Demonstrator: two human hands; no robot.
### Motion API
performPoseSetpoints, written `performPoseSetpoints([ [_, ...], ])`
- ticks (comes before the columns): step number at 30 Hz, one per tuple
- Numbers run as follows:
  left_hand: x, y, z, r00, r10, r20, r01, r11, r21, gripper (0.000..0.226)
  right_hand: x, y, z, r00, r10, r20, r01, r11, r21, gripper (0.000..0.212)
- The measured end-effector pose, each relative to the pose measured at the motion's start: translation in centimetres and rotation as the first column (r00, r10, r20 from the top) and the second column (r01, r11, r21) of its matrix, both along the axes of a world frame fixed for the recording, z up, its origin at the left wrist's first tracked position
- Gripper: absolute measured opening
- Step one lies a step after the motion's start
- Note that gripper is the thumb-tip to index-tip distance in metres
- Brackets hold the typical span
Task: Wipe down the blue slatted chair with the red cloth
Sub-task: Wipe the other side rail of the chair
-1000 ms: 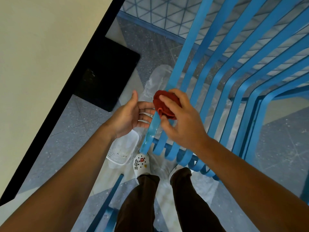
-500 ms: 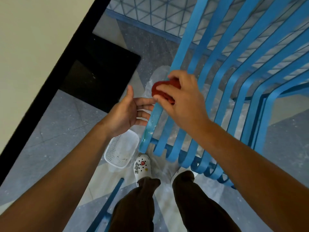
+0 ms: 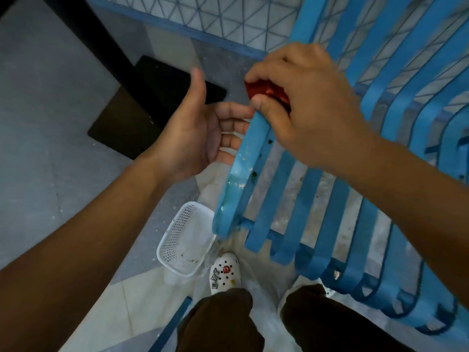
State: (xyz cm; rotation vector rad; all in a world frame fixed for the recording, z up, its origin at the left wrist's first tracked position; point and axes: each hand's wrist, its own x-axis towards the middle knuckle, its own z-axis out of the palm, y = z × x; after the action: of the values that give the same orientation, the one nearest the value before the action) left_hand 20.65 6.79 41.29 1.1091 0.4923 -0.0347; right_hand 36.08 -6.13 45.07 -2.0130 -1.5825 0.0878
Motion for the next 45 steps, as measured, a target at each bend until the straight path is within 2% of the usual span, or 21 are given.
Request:
performPoseSetpoints([
  [4,-0.2,-0.4,-0.6,0.996,-0.035,0.082,0.028,0.996,0.085,0.113,-1.5,-1.3,-0.6,0.999,0.041,0.0,-0.041,0.998,0.047,0.03],
  [10,-2.0,-2.0,-0.1,0.99,-0.07,0.119,0.043,0.976,0.215,0.113,-5.9,-4.3,-1.0,0.994,0.1,-0.054,-0.095,0.991,0.092,0.03],
  [12,-3.1,-2.7,0.3,0.99,-0.063,0.13,0.036,0.979,0.201,0.11,-7.8,-5.5,-1.1,0.992,0.115,-0.052,-0.11,0.989,0.101,0.029],
  [16,-5.3,-3.6,0.6,0.996,-0.009,0.088,-0.006,0.987,0.163,0.104,-10.2,-7.4,-1.4,0.985,0.16,0.063,-0.165,0.984,0.075,0.03],
  [19,-6.6,-3.7,0.8,0.998,-0.019,0.052,0.008,0.98,0.201,0.105,-9.7,-6.7,-0.4,0.991,0.12,0.059,-0.121,0.993,0.014,0.033],
  [24,-8.1,-3.6,0.8,0.997,-0.073,0.022,0.066,0.974,0.215,0.109,-7.4,-4.2,1.8,0.997,-0.052,0.053,0.054,0.997,-0.051,0.03],
  [28,-8.8,-3.9,0.8,0.997,-0.075,0.018,0.069,0.971,0.228,0.106,-7.6,-4.0,2.0,0.995,-0.068,0.079,0.075,0.993,-0.09,0.031],
  [36,-9.6,-4.8,0.3,0.998,-0.047,0.034,0.039,0.977,0.21,0.102,-11.0,-6.7,-0.6,0.991,-0.029,0.131,0.022,0.998,0.054,0.028],
  [41,-10.2,-4.8,-0.5,0.998,-0.015,0.068,0.002,0.981,0.194,0.099,-13.5,-8.3,-3.2,0.952,0.019,0.306,-0.079,0.98,0.184,0.022],
  [45,-10.6,-4.7,-1.2,0.997,-0.033,0.063,0.02,0.981,0.195,0.099,-15.1,-9.4,-5.5,0.913,0.005,0.408,-0.108,0.967,0.23,0.018],
])
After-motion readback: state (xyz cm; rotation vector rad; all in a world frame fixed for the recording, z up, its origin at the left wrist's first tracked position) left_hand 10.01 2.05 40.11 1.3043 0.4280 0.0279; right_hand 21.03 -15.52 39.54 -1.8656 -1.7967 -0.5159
